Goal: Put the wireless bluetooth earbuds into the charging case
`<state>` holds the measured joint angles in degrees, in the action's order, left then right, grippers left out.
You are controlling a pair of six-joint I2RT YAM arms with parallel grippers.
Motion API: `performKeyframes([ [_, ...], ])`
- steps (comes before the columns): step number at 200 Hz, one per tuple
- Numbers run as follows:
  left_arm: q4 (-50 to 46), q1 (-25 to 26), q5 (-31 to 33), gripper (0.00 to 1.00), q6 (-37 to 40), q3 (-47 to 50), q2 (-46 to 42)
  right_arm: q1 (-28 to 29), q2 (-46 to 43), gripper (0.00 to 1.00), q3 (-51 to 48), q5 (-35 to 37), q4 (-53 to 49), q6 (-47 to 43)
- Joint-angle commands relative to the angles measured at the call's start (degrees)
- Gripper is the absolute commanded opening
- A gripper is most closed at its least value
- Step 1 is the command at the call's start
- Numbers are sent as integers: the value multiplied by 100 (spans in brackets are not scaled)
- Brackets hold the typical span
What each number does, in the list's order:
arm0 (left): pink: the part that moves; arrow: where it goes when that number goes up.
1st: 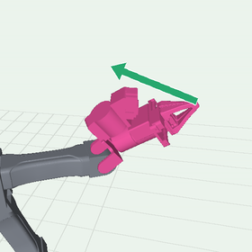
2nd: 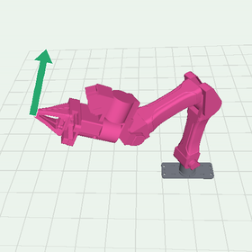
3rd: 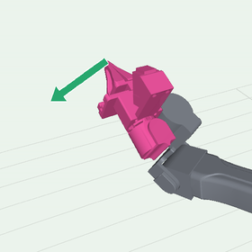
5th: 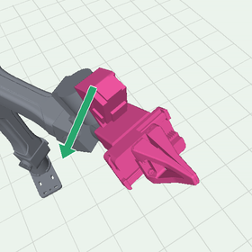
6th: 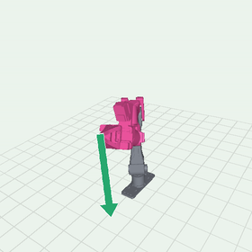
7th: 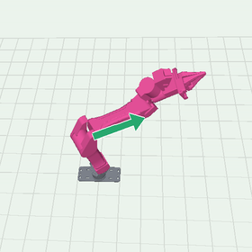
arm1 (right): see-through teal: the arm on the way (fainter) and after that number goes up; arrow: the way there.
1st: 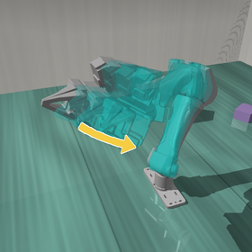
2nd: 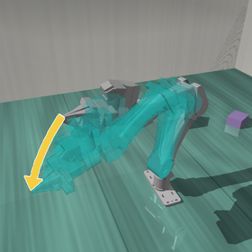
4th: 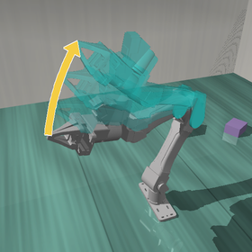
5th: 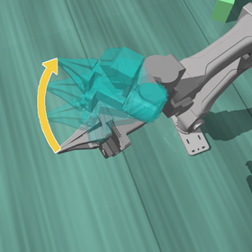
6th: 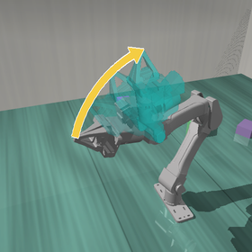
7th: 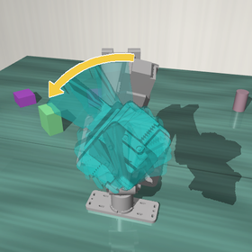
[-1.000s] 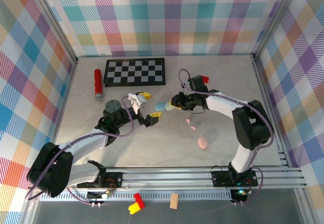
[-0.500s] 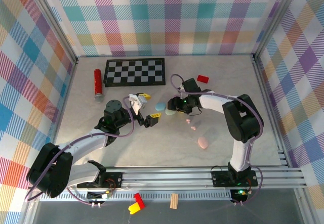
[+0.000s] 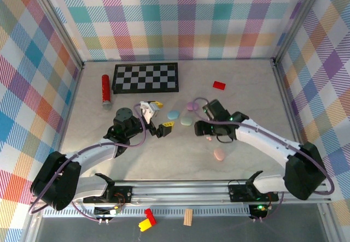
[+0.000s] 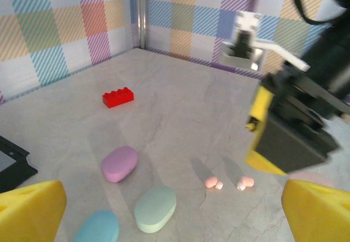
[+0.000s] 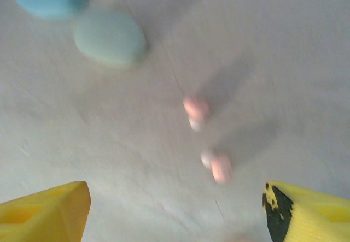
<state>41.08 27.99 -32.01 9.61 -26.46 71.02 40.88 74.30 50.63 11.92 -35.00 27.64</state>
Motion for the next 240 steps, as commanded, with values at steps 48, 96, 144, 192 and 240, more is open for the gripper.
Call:
performKeyframes([
  [48, 361, -50, -245, 100, -93, -127, 207, 937, -49, 83, -947, 469, -1320, 1823],
  [96, 317, -48, -262, 100, -99, -88, 151, 915, 383, 85, -1005, 442, -1005, 1478],
  [144, 138, -48, -249, 100, -38, -114, 35, 921, 543, 67, -1084, 28, -618, 1363],
  [192, 167, -53, -279, 100, -38, -132, 89, 921, 484, 49, -1117, -45, -639, 1411],
  [240, 203, -48, -319, 100, -64, -186, 155, 921, 541, 40, -1119, -76, -604, 1428],
])
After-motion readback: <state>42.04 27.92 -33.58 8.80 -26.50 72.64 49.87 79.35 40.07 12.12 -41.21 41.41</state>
